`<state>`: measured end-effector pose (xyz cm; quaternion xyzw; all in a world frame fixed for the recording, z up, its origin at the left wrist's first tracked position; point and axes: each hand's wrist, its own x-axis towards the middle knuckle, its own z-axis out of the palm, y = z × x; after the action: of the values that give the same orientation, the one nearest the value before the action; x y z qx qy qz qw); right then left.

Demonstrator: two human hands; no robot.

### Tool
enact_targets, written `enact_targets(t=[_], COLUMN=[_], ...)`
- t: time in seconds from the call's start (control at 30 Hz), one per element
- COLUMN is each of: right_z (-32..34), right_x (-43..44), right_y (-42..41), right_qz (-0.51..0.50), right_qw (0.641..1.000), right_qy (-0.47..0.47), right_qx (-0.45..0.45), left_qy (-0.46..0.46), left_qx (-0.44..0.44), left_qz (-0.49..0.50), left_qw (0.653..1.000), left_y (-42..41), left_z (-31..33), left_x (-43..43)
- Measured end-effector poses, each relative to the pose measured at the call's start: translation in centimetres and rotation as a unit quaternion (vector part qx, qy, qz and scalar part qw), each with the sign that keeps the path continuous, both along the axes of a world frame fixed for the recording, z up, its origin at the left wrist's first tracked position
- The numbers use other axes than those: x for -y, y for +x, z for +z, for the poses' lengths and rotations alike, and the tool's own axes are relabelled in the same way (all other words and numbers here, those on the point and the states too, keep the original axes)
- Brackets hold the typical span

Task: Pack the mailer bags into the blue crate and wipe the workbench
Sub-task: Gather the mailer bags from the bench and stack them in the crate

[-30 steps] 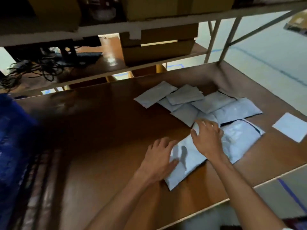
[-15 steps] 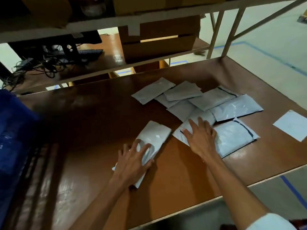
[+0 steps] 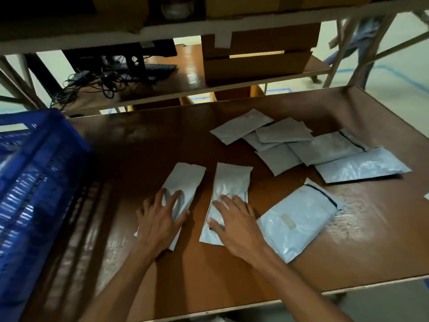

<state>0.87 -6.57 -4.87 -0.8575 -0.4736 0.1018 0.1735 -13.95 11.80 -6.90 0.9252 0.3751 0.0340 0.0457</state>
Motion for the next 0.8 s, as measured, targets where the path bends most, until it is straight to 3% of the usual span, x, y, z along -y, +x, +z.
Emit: enact_targets(t=[0.13,0.2,0.33,0.6,0.8], right_z=[0.0,-0.3,-0.3,-0.1,0.5], right_x=[-2.5,-3.7,-5.0,-5.4,-7.2], right_y=[2.9,3.7,3.9,3.0,2.9], right_qz=[-0.087,-0.073,0.014,-0.035,-0.024], right_qw=[0.994,0.993,0.998,0.994,0.999], right_qy=[-0.045,-0.078,-0.04,-0.075,-0.005], right_qx=[0.047,0.047,0.036,0.071,0.037], left_qy=[-0.009,-0.015,-0.031,-0.021,-0.032], left_qx=[-0.017,-0.018,-0.013,-0.021,-0.005], left_qz=[0.042,0.053,0.058,0.052,0.051], left_qw=[0.999,0.998,0.998,0.998,0.998], left_y=[-1.1,-1.0,-0.1,0.4,0.1], left_z=[0.7,0.9,0.8,0.9,1.8], left_x=[-0.1,0.2,0.5,0.2,-0.5])
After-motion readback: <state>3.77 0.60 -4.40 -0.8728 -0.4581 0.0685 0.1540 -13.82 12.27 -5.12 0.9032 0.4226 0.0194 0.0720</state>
